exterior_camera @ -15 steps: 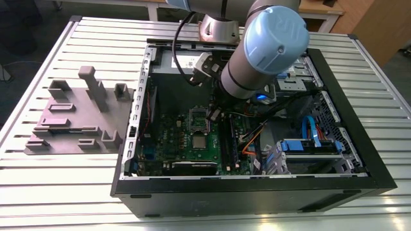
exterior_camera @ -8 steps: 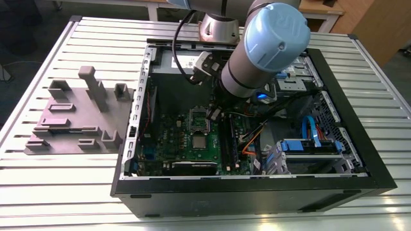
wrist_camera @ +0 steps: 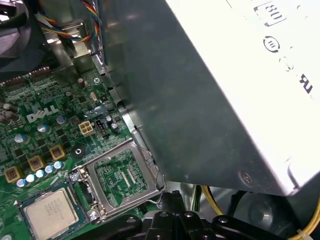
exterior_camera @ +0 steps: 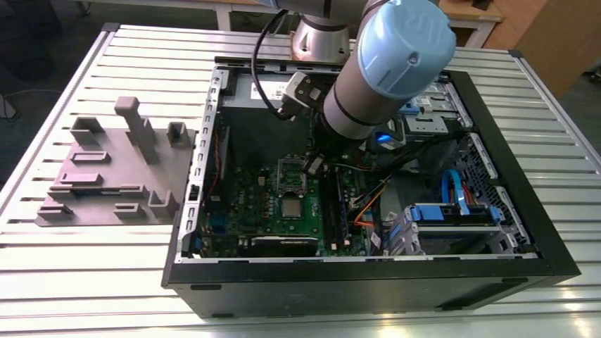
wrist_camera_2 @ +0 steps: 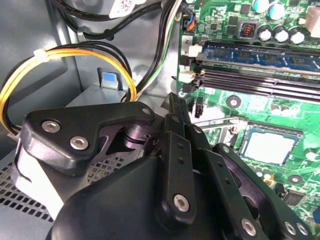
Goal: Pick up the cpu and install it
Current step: 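Close the cpu cover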
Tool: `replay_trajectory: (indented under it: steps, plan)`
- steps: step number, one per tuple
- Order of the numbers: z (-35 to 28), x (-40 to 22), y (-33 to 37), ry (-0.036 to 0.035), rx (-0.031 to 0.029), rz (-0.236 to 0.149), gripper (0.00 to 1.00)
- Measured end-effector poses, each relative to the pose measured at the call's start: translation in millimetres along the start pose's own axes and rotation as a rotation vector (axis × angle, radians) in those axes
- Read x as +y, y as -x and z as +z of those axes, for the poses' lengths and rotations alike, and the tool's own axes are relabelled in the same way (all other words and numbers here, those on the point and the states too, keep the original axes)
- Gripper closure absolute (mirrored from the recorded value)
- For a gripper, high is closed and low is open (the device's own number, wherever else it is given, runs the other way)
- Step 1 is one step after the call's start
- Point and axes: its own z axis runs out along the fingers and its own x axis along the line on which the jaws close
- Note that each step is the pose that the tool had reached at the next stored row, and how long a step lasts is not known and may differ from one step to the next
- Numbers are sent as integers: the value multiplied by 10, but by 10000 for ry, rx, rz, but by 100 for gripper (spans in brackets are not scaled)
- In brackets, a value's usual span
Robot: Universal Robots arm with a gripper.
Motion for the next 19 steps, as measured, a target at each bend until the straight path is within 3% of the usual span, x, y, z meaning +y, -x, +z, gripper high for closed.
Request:
replay_trajectory:
  steps: [4, 14, 19]
  plan:
    - [-30, 9, 6, -54, 94, 15, 89]
    - [-114, 39, 21, -95, 159, 25, 89]
    - [-120, 46, 19, -202, 347, 54, 89]
